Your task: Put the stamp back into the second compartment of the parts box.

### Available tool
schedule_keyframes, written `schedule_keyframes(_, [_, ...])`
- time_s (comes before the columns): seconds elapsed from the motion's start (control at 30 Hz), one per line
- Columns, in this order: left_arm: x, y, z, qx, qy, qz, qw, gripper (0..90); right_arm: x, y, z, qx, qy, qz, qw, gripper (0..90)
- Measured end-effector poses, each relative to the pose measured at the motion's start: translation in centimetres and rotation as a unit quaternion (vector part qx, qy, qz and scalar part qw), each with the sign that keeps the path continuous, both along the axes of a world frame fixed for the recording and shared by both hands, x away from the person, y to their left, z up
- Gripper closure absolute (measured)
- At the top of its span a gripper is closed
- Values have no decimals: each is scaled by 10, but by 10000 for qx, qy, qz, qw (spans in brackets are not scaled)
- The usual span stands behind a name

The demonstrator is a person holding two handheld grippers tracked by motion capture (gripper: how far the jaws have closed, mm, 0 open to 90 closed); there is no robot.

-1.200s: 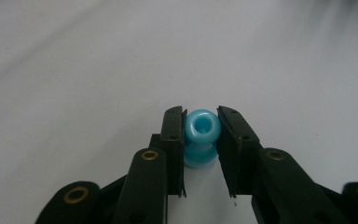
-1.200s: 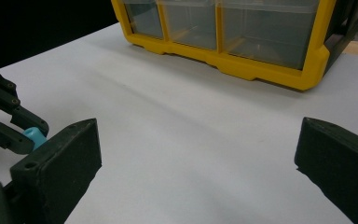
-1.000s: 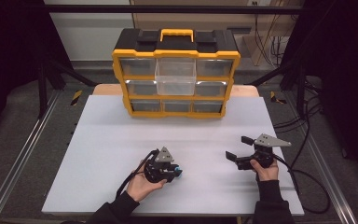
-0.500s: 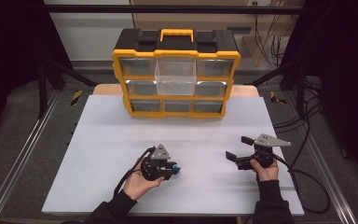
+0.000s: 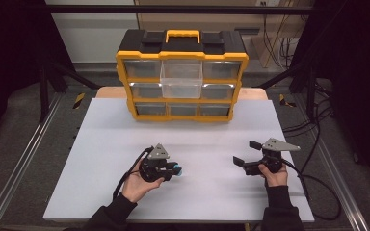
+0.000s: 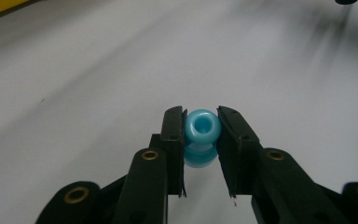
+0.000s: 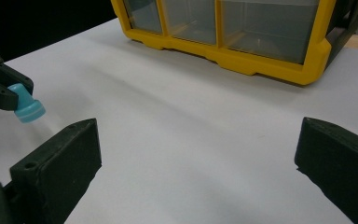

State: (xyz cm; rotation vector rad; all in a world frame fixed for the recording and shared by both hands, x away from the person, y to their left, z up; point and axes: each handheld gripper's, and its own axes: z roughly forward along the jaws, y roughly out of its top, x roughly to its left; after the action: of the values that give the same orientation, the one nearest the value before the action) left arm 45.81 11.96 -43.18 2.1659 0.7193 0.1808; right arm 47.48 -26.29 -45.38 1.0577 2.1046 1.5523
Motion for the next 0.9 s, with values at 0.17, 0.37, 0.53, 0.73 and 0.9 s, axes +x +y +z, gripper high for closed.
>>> schedule_keyframes(0.17, [2, 4, 4, -39, -10, 33, 10000, 721, 0, 0, 0, 2, 0, 4, 10000, 9])
schedule_keyframes(0.37, [5, 11, 9, -72, -18, 102, 9999, 721, 0, -1, -1, 6, 21, 12, 10000, 9])
schedule_keyframes(0.53, [6, 19, 16, -128, -66, 193, 9997, 721, 0, -1, -1, 18, 28, 18, 10000, 9])
schedule_keyframes(0.73, [8, 29, 26, -211, -126, 293, 9993, 721, 0, -1, 0, 24, 10, 7, 10000, 9])
schedule_keyframes(0.9, [9, 37, 34, -254, -184, 373, 9988, 721, 0, -1, 0, 22, 9, 14, 10000, 9])
